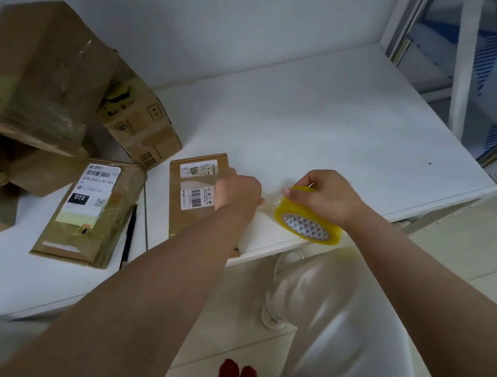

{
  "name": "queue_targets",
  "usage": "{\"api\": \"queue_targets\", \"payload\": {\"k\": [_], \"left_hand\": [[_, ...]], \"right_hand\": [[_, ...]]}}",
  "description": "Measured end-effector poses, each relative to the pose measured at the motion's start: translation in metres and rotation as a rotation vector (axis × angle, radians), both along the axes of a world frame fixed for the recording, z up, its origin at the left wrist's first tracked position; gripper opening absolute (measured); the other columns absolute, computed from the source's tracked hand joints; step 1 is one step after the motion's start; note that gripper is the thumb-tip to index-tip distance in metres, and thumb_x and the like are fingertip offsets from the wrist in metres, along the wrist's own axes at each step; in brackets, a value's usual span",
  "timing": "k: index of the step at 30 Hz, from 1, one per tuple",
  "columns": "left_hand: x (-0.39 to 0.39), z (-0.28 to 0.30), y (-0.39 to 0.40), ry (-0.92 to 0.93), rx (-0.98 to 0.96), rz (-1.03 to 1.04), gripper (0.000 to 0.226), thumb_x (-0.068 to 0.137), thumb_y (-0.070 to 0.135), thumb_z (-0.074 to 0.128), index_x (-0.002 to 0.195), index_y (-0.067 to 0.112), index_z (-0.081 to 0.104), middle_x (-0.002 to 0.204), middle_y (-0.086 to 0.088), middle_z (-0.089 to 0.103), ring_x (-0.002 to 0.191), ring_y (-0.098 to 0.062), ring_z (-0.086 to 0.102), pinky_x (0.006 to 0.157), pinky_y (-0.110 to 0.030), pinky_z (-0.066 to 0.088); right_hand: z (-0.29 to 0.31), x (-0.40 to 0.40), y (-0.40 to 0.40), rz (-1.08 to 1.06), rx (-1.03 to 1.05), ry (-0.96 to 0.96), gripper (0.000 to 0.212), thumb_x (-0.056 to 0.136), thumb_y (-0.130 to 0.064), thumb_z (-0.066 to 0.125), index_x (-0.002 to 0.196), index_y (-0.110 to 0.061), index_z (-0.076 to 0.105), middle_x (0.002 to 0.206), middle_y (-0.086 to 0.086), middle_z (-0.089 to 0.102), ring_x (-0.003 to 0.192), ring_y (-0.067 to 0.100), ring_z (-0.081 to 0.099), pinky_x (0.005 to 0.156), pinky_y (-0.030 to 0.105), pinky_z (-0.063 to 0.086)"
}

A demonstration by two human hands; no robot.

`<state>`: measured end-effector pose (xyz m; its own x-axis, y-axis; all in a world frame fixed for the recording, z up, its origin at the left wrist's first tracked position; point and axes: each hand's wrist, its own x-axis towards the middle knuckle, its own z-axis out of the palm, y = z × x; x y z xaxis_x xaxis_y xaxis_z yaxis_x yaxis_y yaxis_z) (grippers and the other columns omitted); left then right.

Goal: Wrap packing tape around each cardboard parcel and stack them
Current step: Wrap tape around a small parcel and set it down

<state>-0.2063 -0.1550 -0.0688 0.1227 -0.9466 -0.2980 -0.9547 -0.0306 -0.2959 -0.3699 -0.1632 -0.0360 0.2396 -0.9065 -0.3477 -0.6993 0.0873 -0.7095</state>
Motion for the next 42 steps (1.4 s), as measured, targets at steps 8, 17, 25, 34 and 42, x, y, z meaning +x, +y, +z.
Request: {"api": "queue_targets", "payload": {"k": [8, 17, 25, 34, 42], "left_hand": [[0.003, -0.009, -0.007, -0.057, -0.094, 0.071, 0.077, 0.084, 0.068, 0.054, 0.13, 0.007, 0.041, 0.126, -0.011, 0.038, 0.116, -0.026, 0.039, 0.077, -0.032, 0.039], [0.058, 0.001, 0.049, 0.352, -0.46, 0.251, 0.052, 0.096, 0.047, 0.048, 0.131, 0.009, 0.041, 0.13, -0.014, 0.044, 0.121, -0.028, 0.041, 0.103, -0.037, 0.037], [0.099, 0.011, 0.115, 0.653, -0.507, 0.419, 0.047, 0.095, 0.031, 0.055, 0.131, 0.004, 0.042, 0.134, -0.017, 0.04, 0.125, -0.032, 0.041, 0.105, -0.041, 0.041], [0.098, 0.004, 0.147, 0.961, -0.372, 0.746, 0.06, 0.1, 0.033, 0.05, 0.147, 0.004, 0.028, 0.147, -0.017, 0.032, 0.125, -0.031, 0.048, 0.098, -0.035, 0.04], [0.093, 0.002, 0.133, 1.264, -0.378, 0.983, 0.036, 0.1, 0.035, 0.049, 0.122, 0.006, 0.048, 0.103, -0.003, 0.058, 0.086, -0.016, 0.057, 0.07, -0.027, 0.043]], "right_hand": [[-0.005, 0.001, -0.005, 0.002, -0.004, -0.008, 0.031, 0.079, -0.052, 0.071, 0.087, -0.022, 0.067, 0.09, -0.01, 0.062, 0.093, 0.016, 0.061, 0.088, 0.042, 0.052], [0.005, 0.008, 0.001, 0.008, -0.09, 0.177, 0.035, 0.082, -0.06, 0.063, 0.096, -0.028, 0.065, 0.103, -0.009, 0.056, 0.104, 0.017, 0.055, 0.091, 0.035, 0.045], [0.021, 0.033, 0.016, -0.034, -0.304, 0.388, 0.049, 0.088, -0.06, 0.055, 0.122, -0.026, 0.062, 0.123, 0.002, 0.063, 0.122, 0.028, 0.048, 0.098, 0.038, 0.034], [0.007, 0.1, 0.066, 0.185, -0.069, 0.172, 0.031, 0.097, -0.032, 0.054, 0.11, -0.004, 0.06, 0.107, 0.01, 0.062, 0.105, 0.028, 0.058, 0.084, 0.03, 0.044], [-0.016, 0.124, 0.074, 0.137, 0.262, 0.096, 0.036, 0.101, -0.038, 0.046, 0.112, -0.006, 0.058, 0.112, 0.012, 0.061, 0.099, 0.025, 0.057, 0.083, 0.029, 0.041]]}}
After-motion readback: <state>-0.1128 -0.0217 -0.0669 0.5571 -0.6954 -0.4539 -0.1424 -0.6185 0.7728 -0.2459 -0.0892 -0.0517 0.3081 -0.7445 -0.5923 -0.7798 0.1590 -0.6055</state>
